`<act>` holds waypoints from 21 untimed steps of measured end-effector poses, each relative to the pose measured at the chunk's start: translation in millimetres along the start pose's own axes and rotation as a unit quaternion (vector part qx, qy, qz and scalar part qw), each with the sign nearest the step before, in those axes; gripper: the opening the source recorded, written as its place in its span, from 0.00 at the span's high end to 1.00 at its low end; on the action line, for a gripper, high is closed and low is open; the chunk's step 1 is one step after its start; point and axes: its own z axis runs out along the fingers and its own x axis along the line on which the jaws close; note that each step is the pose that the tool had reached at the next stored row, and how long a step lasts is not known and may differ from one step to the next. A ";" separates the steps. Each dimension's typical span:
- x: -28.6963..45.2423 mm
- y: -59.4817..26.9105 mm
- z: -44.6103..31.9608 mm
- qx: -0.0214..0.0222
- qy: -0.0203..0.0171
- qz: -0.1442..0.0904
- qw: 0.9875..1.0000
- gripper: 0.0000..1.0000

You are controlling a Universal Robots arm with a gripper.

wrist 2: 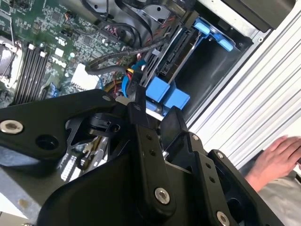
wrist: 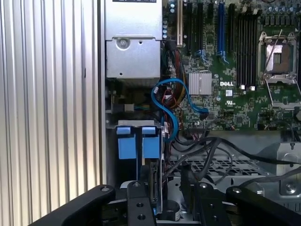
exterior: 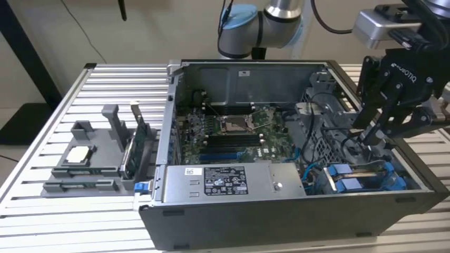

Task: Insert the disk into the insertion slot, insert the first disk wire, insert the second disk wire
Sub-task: 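Insert the first disk wire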

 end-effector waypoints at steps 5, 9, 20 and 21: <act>-1.4 1.6 2.8 0.005 -0.009 0.000 1.000 0.60; -2.5 2.5 5.4 0.009 -0.018 -0.001 1.000 0.60; -5.4 3.7 14.0 0.022 -0.039 -0.006 0.999 0.60; -5.5 4.0 14.8 0.024 -0.041 -0.007 0.999 0.60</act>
